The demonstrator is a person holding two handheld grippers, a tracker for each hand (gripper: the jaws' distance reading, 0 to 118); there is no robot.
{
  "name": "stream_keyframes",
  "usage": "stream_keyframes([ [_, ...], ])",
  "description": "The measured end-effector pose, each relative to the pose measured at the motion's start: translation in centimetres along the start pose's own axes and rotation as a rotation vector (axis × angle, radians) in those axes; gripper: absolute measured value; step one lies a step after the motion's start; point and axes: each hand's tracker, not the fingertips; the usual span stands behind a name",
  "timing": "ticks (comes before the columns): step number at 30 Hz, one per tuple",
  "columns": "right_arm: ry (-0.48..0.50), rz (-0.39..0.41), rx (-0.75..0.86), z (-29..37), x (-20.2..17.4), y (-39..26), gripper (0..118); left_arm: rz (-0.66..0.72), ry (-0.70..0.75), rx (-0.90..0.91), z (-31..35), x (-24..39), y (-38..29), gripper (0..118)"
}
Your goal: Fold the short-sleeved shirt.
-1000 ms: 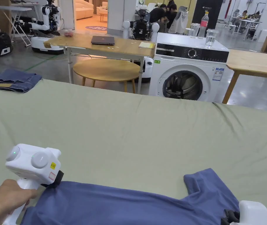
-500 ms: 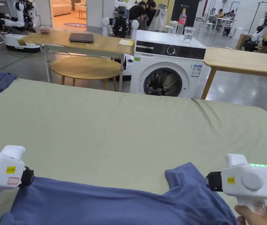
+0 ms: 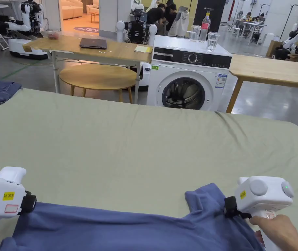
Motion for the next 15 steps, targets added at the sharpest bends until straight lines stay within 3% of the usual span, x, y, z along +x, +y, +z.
stream_keyframes([
  [2, -0.005, 0.01, 0.007, 0.2, -0.1, -0.3, 27, 0.003, 0.0, 0.0, -0.2, -0.2, -0.2, 0],
  [3, -0.004, 0.01, 0.01, 0.3, -0.2, -0.2, 2, 0.004, -0.002, -0.001, -0.2, -0.2, -0.2, 0],
  [7, 0.022, 0.037, 0.059, 2.0, -0.9, -1.4, 0, 0.004, -0.003, 0.004, 1.0, 0.9, -0.7, 0],
  [10, 0.029, -0.01, 0.162, 5.1, -1.2, -2.6, 0, 0.007, -0.012, 0.017, 2.3, 1.4, -0.9, 0],
  [15, 0.046, -0.003, 0.246, 9.4, -0.4, -4.3, 0, 0.0, -0.022, 0.051, 3.6, -0.3, -0.7, 0],
])
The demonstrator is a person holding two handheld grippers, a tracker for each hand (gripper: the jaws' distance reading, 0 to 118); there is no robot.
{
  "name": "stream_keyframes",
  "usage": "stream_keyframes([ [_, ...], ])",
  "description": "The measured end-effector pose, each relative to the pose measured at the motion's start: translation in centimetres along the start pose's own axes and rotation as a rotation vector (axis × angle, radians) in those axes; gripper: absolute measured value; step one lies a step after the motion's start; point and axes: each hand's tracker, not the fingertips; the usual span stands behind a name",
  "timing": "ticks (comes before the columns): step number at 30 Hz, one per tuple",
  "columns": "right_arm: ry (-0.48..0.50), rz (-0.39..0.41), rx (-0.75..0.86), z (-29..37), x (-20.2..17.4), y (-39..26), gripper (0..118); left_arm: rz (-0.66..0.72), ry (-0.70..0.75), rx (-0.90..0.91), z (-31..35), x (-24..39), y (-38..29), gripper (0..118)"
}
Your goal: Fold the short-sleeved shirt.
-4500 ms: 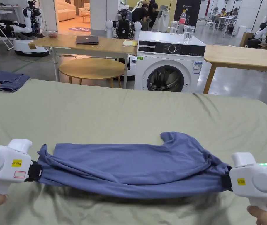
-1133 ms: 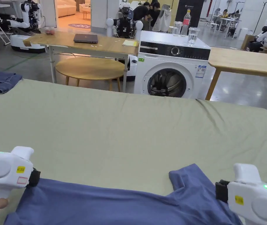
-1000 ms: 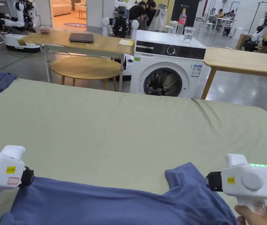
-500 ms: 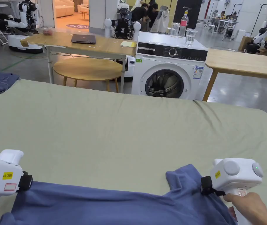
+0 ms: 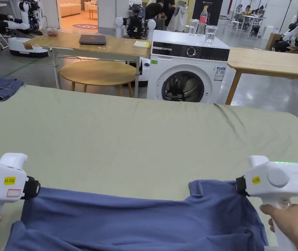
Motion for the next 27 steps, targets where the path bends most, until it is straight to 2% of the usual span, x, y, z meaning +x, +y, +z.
stream_keyframes([
  [7, -0.019, 0.025, 0.086, 8.7, -0.3, -2.9, 0, 0.002, -0.026, 0.068, 4.5, 0.0, -0.5, 0],
  [15, -0.05, 0.077, 0.093, 13.5, -0.4, -9.1, 0, -0.022, -0.062, 0.08, 8.6, -0.3, -4.7, 0],
  [20, -0.052, 0.066, 0.037, 14.3, -0.5, -14.1, 0, -0.039, -0.066, 0.041, 9.5, -1.1, -8.1, 0],
  [27, -0.084, 0.063, -0.122, 13.1, -0.7, -20.1, 0, -0.048, -0.061, -0.085, 8.1, -1.8, -13.7, 0],
])
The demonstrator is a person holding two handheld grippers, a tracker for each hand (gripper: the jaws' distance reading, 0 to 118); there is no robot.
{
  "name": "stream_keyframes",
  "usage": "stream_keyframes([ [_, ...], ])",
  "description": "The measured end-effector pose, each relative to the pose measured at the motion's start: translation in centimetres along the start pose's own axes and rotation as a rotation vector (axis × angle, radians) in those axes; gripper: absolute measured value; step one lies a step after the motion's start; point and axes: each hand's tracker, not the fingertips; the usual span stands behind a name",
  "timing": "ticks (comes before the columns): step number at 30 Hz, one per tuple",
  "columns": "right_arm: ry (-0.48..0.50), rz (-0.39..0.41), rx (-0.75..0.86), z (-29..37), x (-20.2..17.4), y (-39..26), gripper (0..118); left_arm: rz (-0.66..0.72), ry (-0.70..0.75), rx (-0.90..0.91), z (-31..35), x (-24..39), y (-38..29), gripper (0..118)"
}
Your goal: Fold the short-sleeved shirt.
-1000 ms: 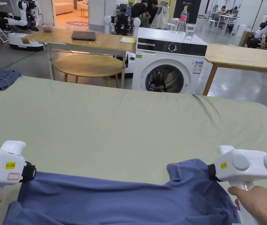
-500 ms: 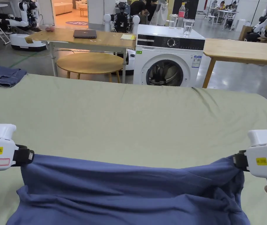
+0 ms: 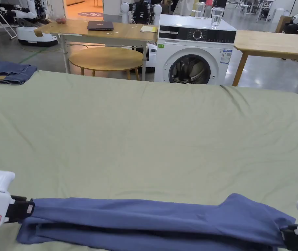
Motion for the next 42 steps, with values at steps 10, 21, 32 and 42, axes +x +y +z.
stream_keyframes([
  [10, -0.003, -0.039, -0.088, -5.0, 0.0, -1.8, 0, -0.021, 0.04, -0.132, -3.6, 2.3, -2.2, 0],
  [21, -0.077, -0.047, 0.154, 0.9, -2.7, 2.4, 56, 0.024, 0.088, 0.091, -0.1, 5.9, 1.2, 50],
  [32, -0.107, -0.095, 0.716, 3.2, -10.8, 6.7, 30, -0.102, 0.164, 0.581, 2.0, 13.4, 4.3, 50],
  [42, -0.033, -0.151, 0.865, 3.6, -16.0, 8.1, 0, -0.091, 0.254, 0.765, 2.2, 16.3, 5.2, 0],
])
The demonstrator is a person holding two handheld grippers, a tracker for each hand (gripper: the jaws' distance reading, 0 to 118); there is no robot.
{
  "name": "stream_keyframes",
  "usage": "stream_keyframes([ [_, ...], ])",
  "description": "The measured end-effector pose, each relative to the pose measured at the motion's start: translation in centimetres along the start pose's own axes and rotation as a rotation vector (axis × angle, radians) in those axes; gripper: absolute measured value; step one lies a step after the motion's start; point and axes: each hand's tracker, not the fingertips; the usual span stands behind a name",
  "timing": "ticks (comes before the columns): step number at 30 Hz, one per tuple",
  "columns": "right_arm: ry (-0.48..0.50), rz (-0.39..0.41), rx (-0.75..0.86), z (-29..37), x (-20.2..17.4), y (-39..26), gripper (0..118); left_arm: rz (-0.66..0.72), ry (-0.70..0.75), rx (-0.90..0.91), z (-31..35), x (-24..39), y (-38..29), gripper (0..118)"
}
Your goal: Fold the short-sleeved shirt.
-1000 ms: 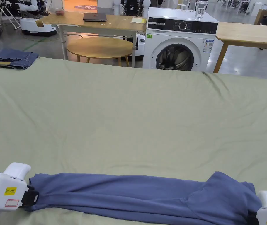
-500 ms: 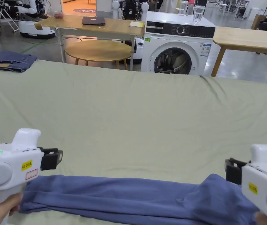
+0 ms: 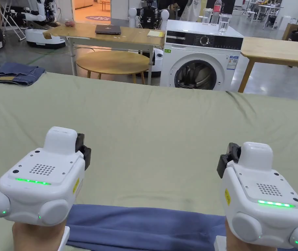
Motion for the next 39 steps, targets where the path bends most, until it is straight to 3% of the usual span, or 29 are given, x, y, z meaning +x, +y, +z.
stream_keyframes([
  [6, 0.007, -0.001, 0.008, -0.2, -0.7, -0.1, 0, 0.063, -0.008, -0.032, 0.0, -1.9, 0.4, 0],
  [12, 0.032, -0.002, -0.024, -0.8, -0.6, -0.5, 0, 0.155, -0.092, -0.288, -0.6, -7.7, -1.2, 0],
  [16, 0.043, 0.015, -0.045, -1.3, -0.7, -0.9, 0, 0.317, -0.17, -0.457, -1.2, -12.4, -3.5, 0],
  [17, 0.052, 0.015, -0.055, -1.4, -0.8, -1.0, 0, 0.368, -0.19, -0.522, -1.5, -13.7, -4.1, 3],
  [21, 0.066, 0.031, -0.088, -1.9, -1.1, -1.7, 0, 0.482, -0.289, -0.641, -1.9, -17.3, -6.7, 62],
  [22, 0.069, 0.037, -0.1, -2.1, -1.1, -1.9, 0, 0.5, -0.305, -0.683, -2.1, -18.0, -7.3, 67],
  [27, 0.079, 0.039, -0.138, -2.4, -1.2, -2.6, 0, 0.537, -0.335, -0.795, -3.7, -21.1, -10.4, 69],
  [32, 0.082, 0.044, -0.167, -2.6, -1.1, -3.1, 0, 0.766, -0.523, -0.94, -5.7, -21.8, -14.3, 69],
  [37, 0.08, 0.037, -0.191, -2.7, -0.8, -3.7, 0, 0.946, -0.67, -0.883, -5.8, -21.0, -14.8, 70],
  [39, 0.08, 0.027, -0.202, -2.9, -0.7, -4.0, 0, 0.95, -0.716, -0.896, -6.2, -20.0, -15.5, 68],
])
